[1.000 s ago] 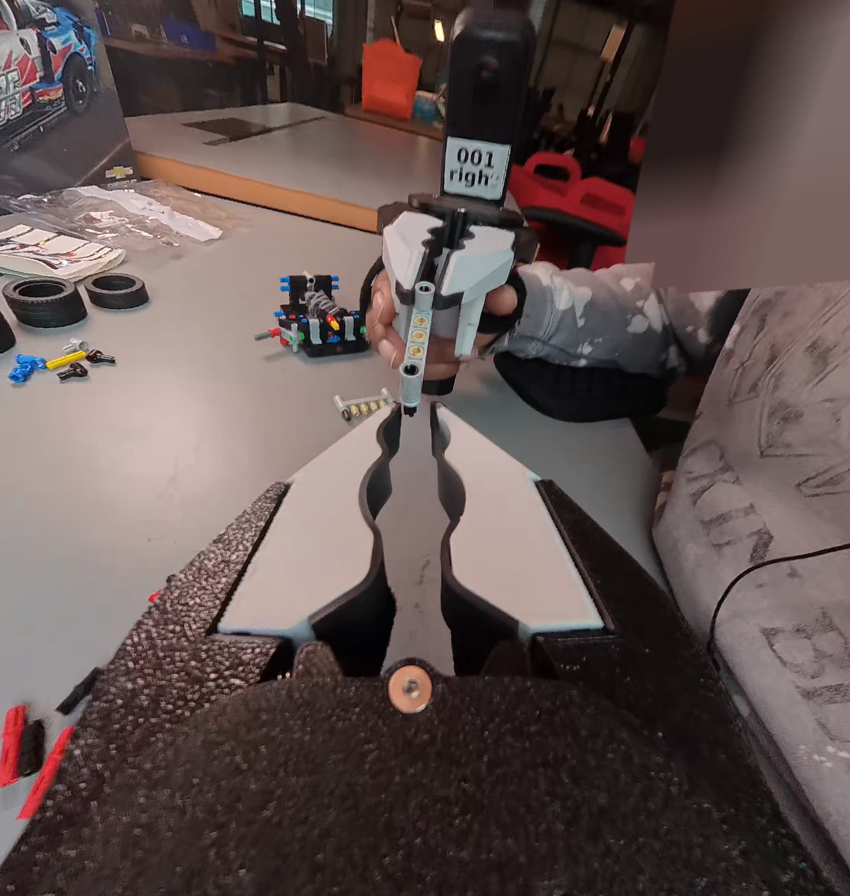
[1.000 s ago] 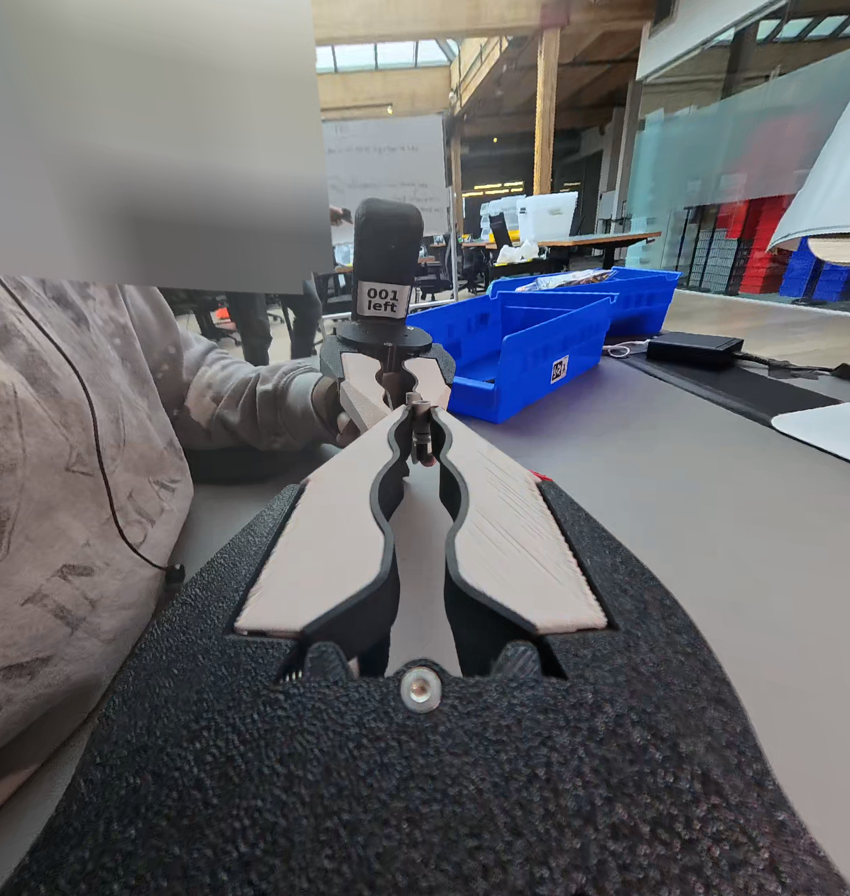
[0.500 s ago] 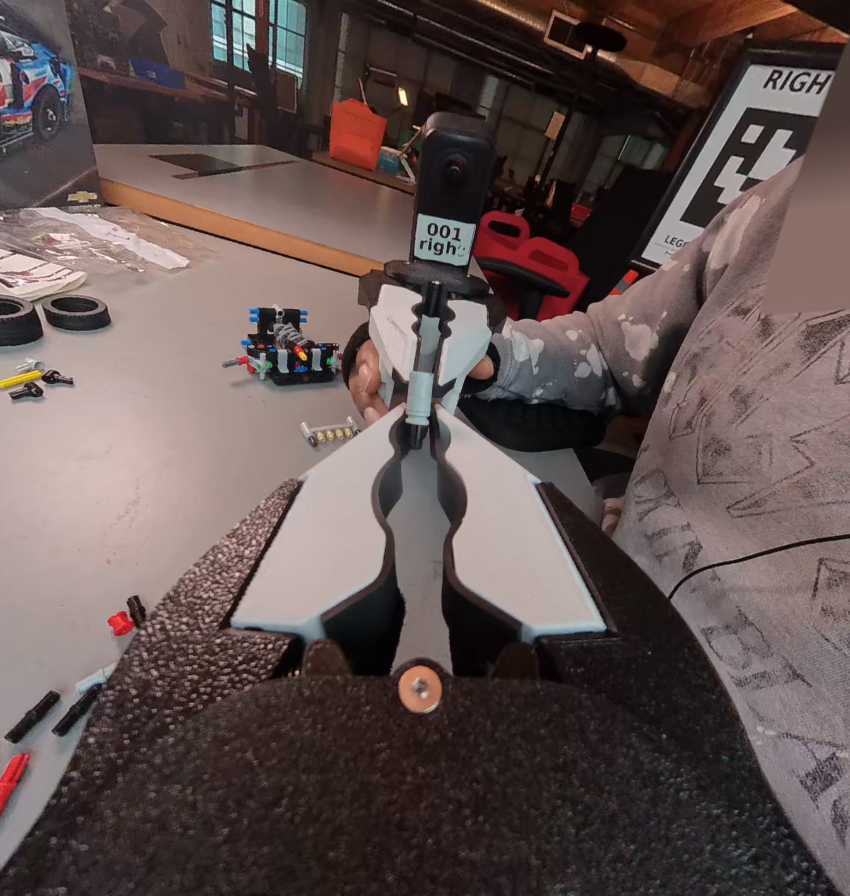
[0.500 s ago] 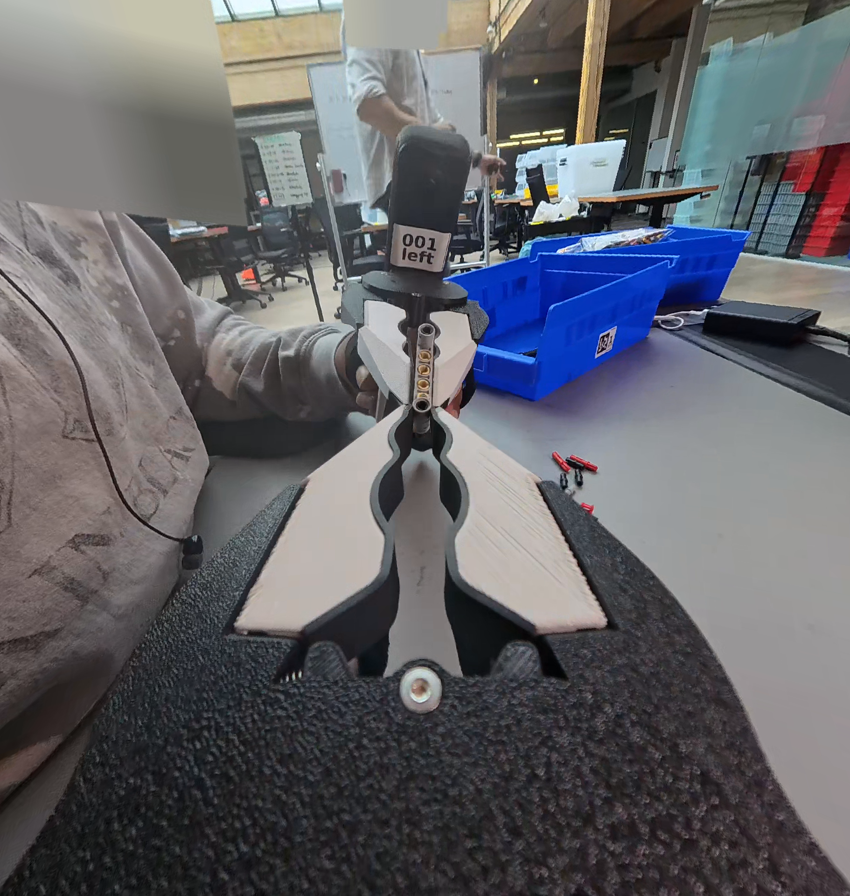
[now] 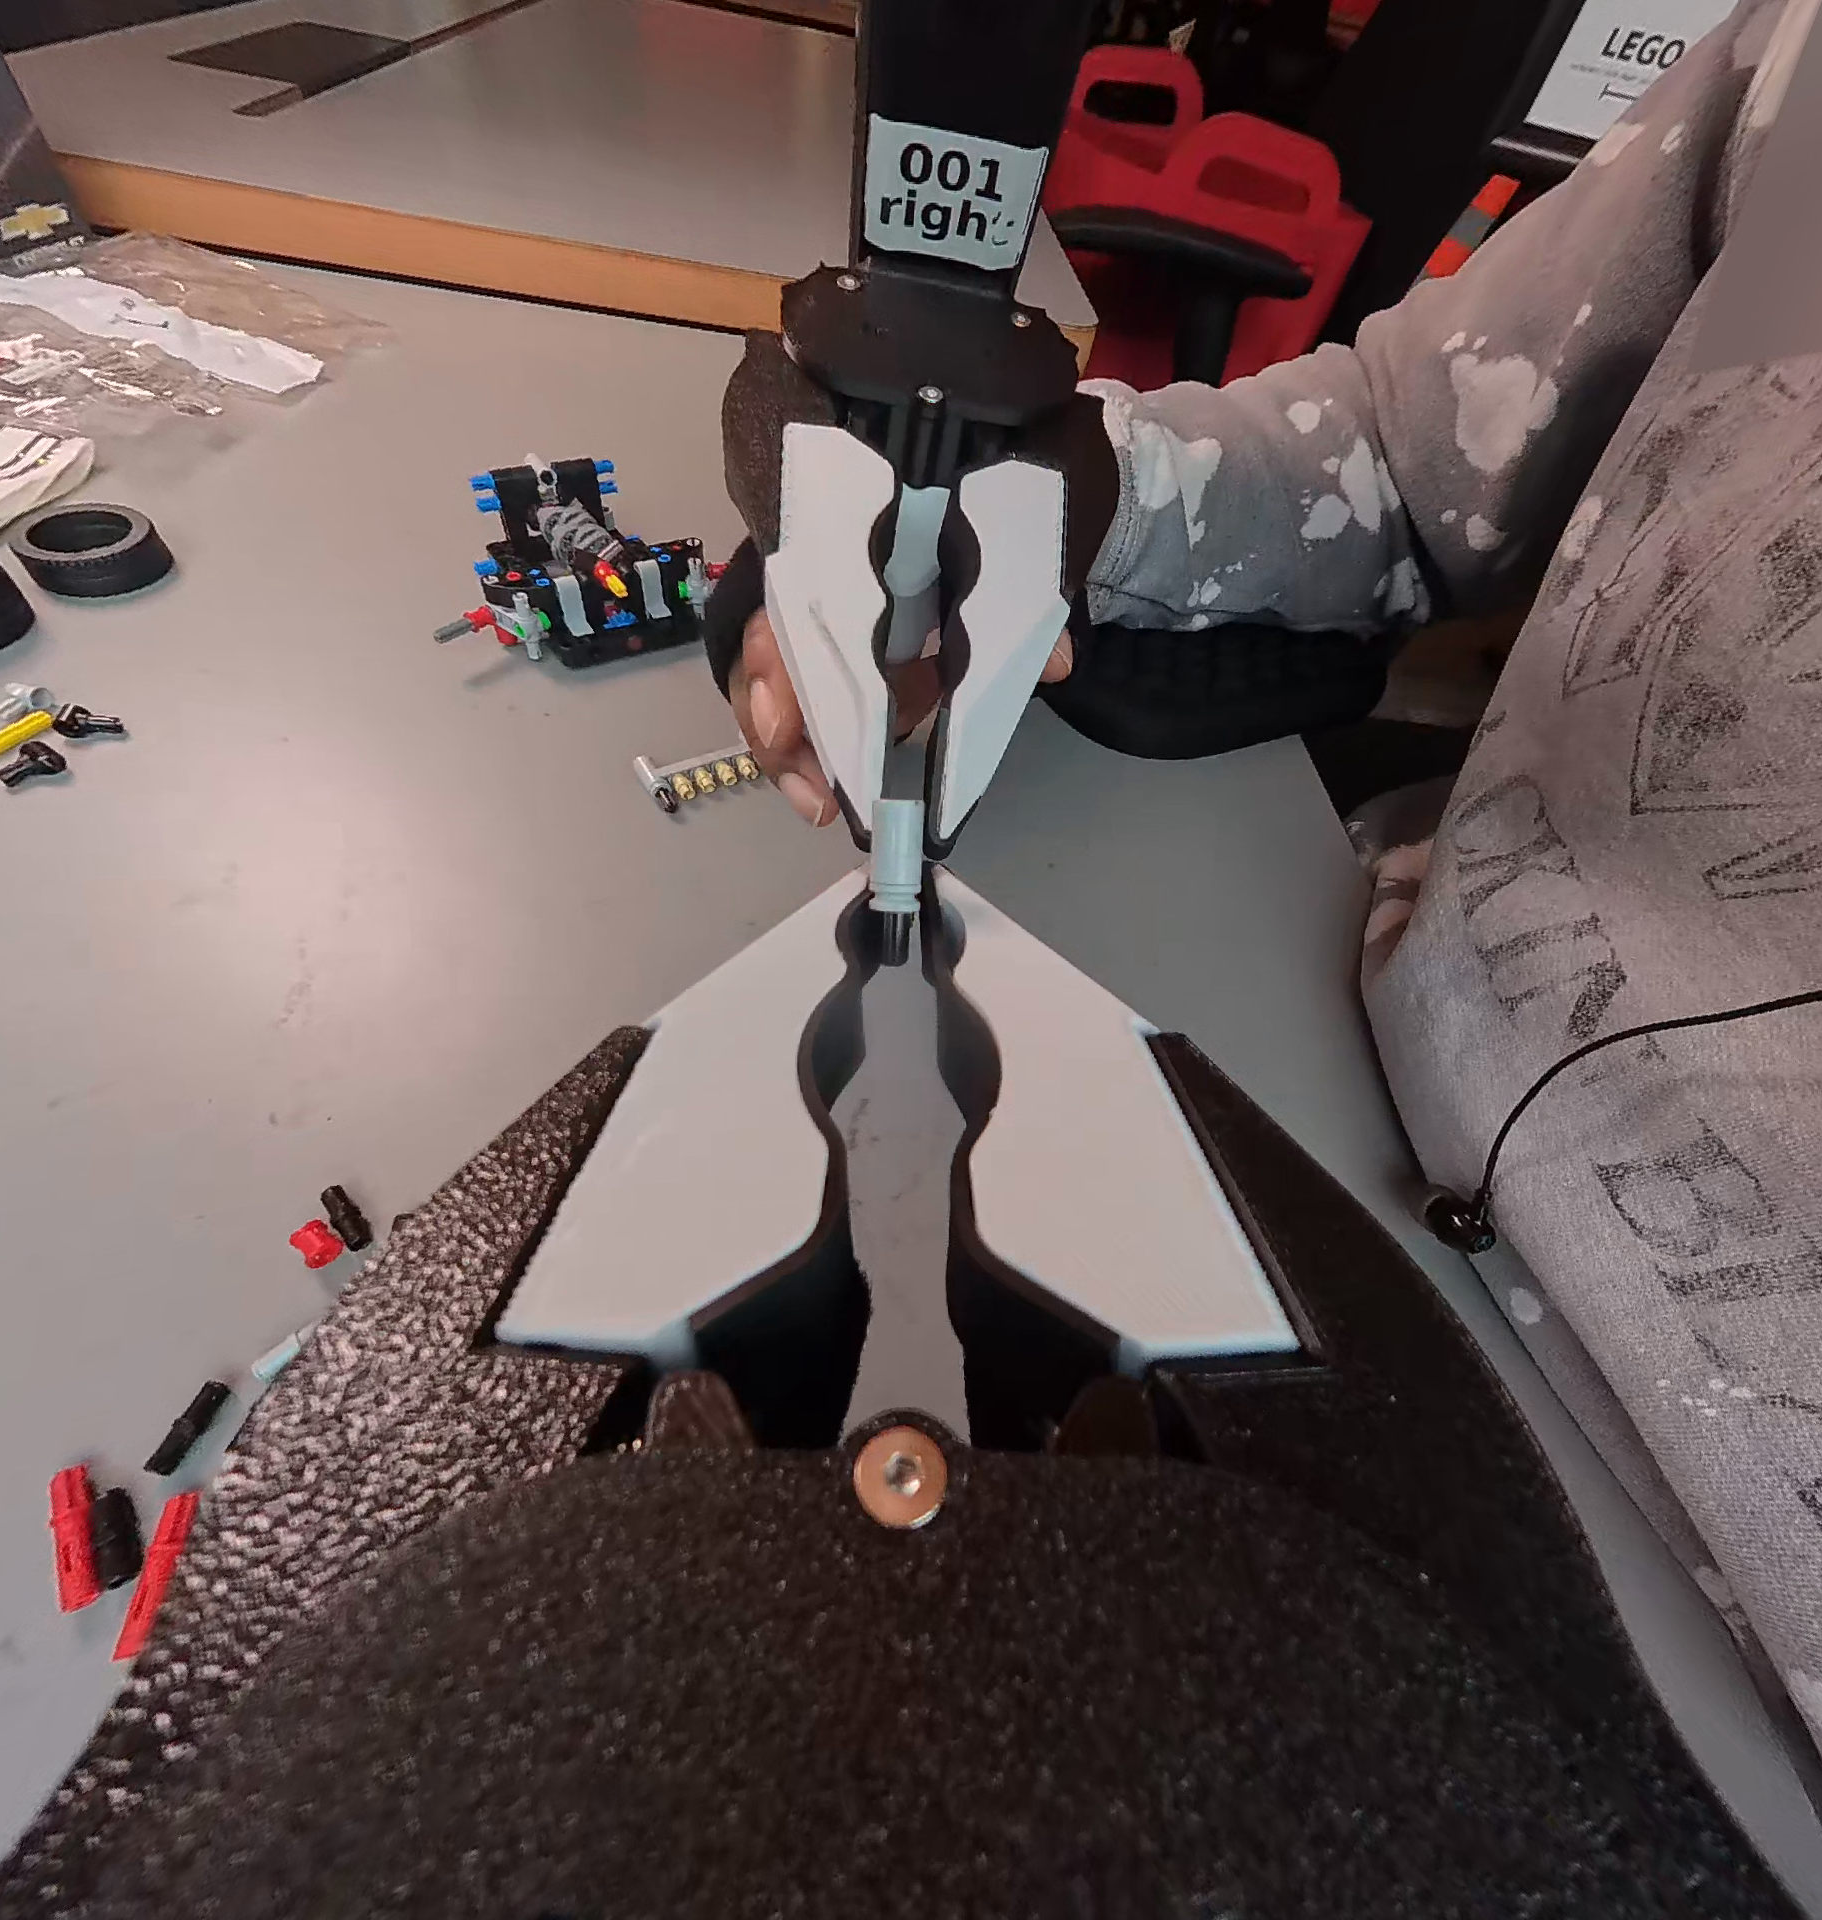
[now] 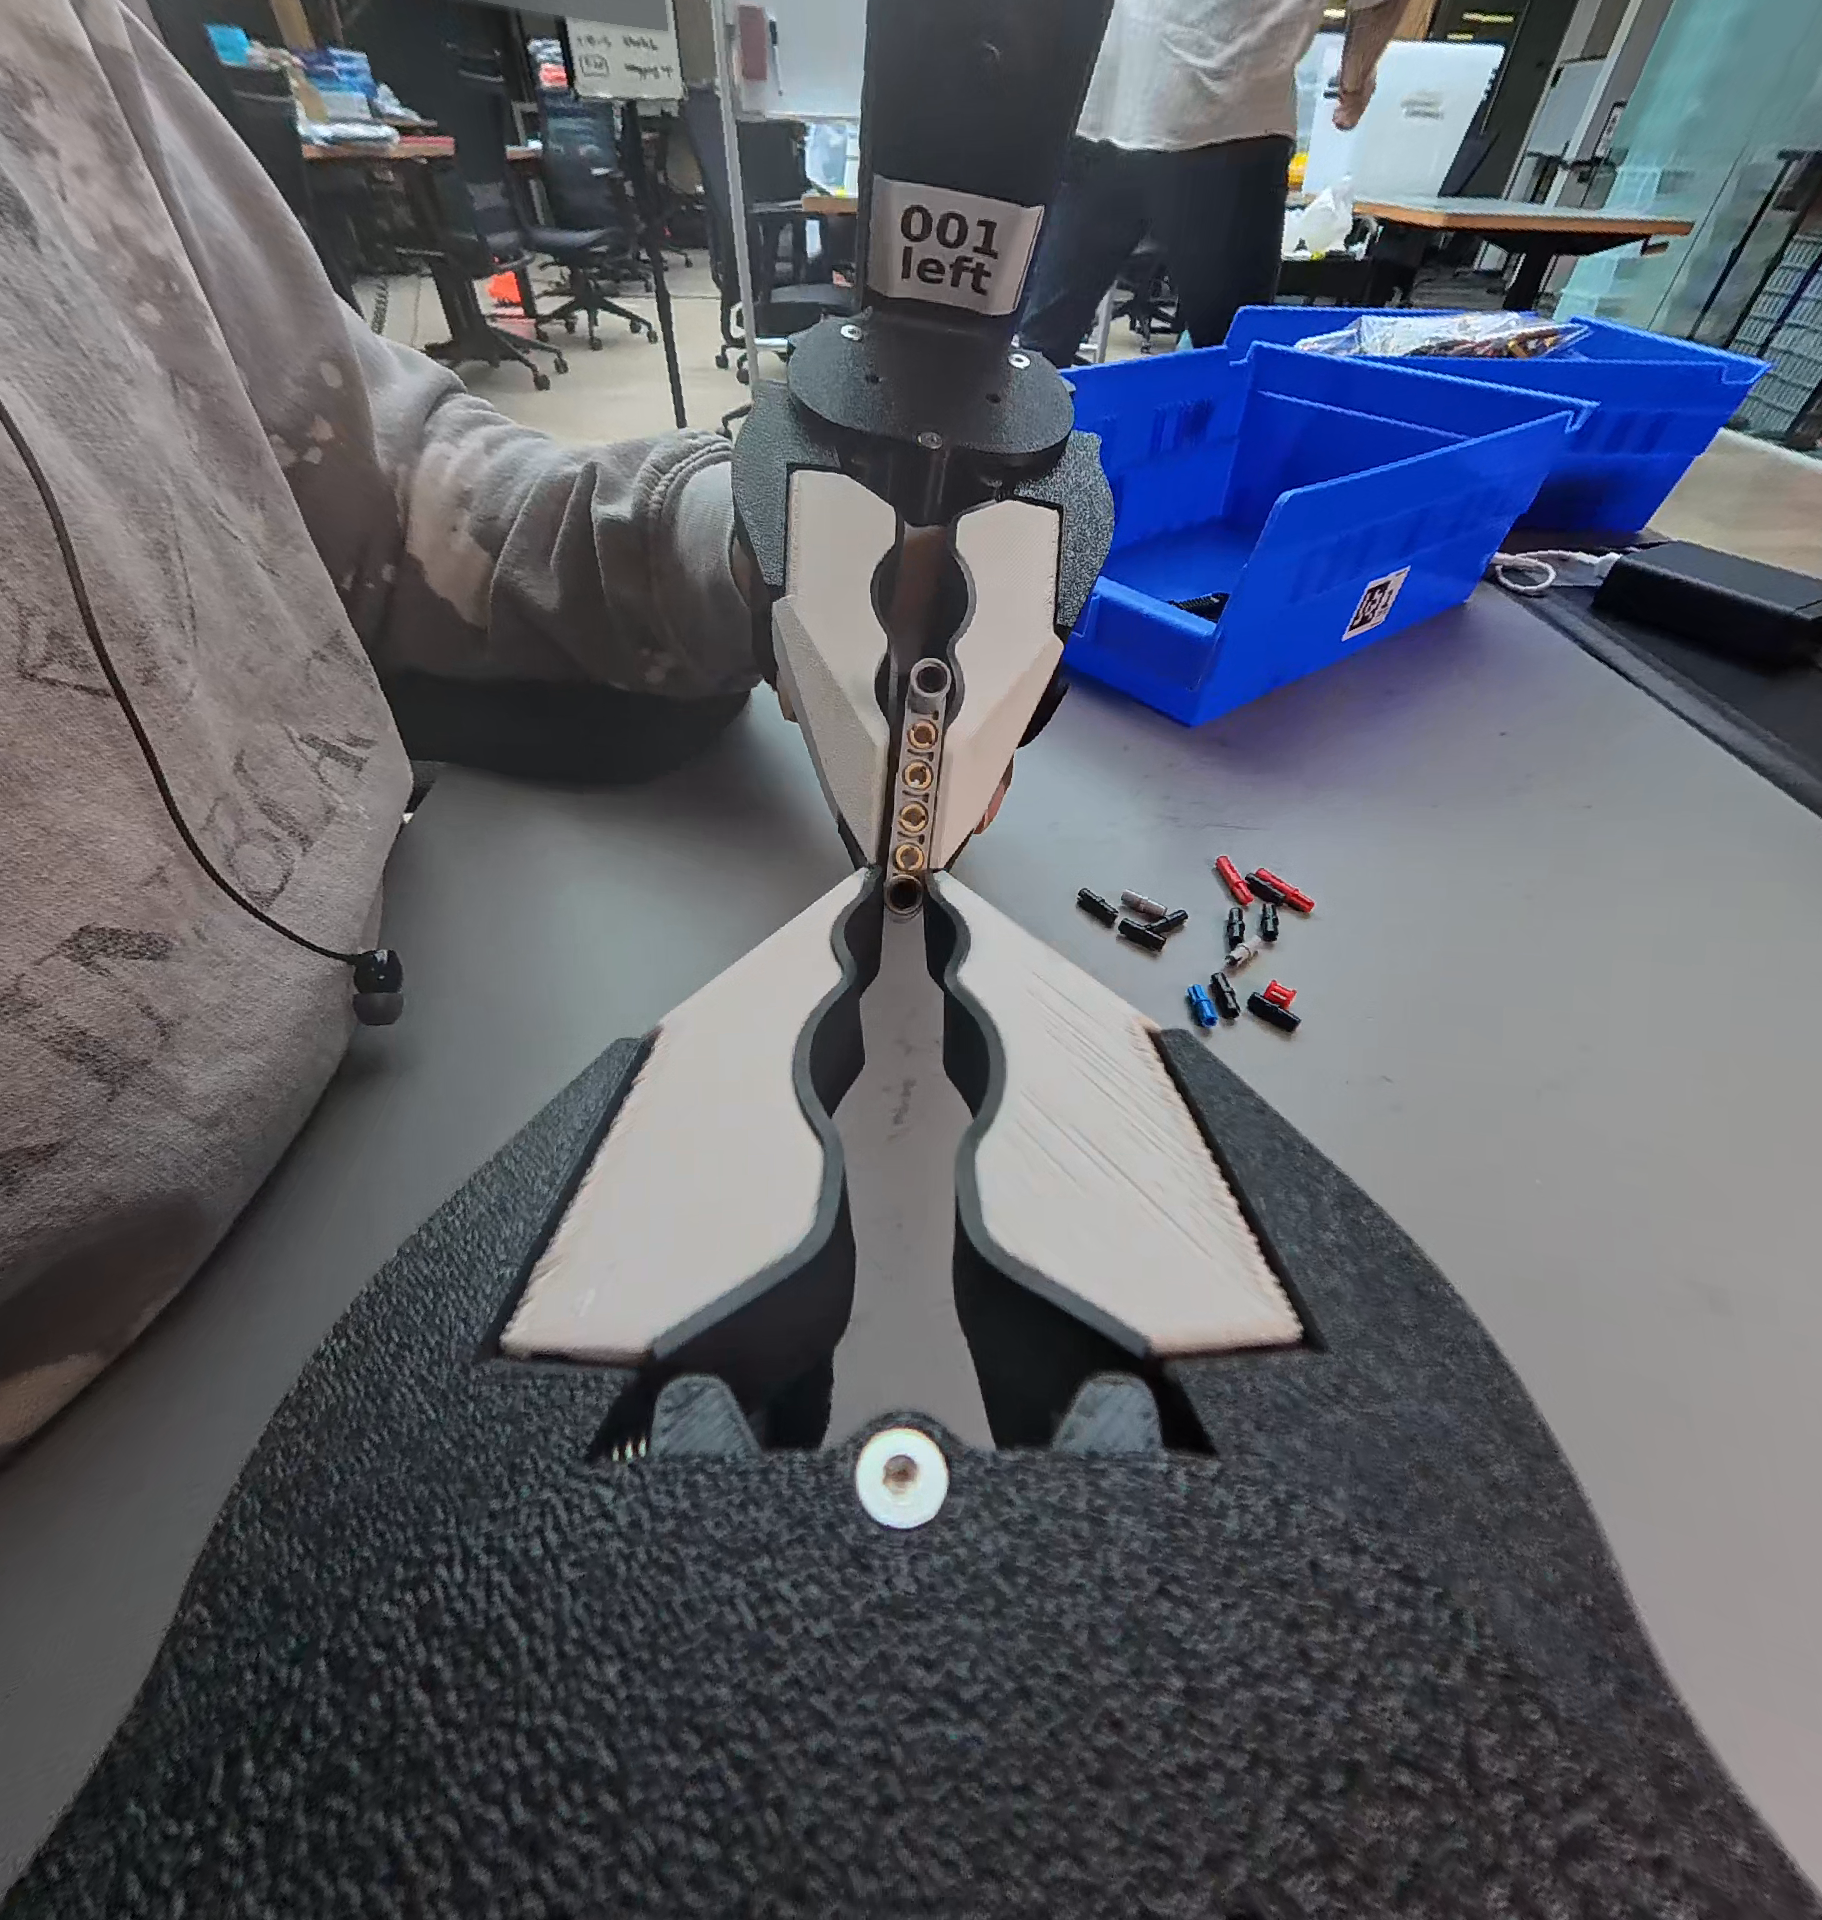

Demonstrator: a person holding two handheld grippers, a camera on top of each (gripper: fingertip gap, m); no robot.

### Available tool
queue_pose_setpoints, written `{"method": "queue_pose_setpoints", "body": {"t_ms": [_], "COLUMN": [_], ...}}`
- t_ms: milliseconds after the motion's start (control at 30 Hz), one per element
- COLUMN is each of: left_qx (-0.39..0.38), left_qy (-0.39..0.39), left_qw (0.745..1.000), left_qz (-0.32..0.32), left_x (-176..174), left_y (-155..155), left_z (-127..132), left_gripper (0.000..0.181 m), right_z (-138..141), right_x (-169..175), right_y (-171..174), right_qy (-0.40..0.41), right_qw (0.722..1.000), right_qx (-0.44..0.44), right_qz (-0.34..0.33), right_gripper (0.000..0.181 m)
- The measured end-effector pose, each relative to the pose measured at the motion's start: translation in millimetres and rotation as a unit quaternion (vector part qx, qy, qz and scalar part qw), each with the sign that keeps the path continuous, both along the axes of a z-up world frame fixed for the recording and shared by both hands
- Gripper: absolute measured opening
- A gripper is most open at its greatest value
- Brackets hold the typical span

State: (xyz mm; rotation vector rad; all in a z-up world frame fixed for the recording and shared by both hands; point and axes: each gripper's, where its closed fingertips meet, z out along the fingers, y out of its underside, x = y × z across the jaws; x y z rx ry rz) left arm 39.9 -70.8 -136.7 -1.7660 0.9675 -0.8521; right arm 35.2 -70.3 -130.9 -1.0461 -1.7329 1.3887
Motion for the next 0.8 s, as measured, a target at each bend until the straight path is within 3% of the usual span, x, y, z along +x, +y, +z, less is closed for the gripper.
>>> {"method": "queue_pose_setpoints", "body": {"t_ms": [133,200,300,433,800], "left_qx": [0.0,-0.006,-0.009,-0.007,-0.021], "left_qy": [-0.034,-0.07,-0.099,-0.11,0.047], "left_qw": [0.999,0.998,0.995,0.994,0.998], "left_qz": [0.001,0.002,-0.008,-0.013,-0.026], "left_x": [0,0,1,0,-4], "left_y": [2,3,2,-1,-7], "left_z": [5,11,17,23,-17], "left_gripper": [0.007,0.02,0.008,0.007,0.007], "right_z": [5,7,14,19,-19], "right_x": [0,-1,-2,-1,-4], "right_y": [3,3,0,-3,-8], "right_qy": [0.011,0.018,0.035,0.044,-0.056], "right_qw": [1.0,1.0,0.999,0.998,0.998], "right_qx": [-0.015,-0.02,-0.039,-0.055,-0.012], "right_qz": [-0.007,-0.009,-0.004,0.002,0.03], "right_gripper": [0.007,0.007,0.007,0.007,0.007]}}
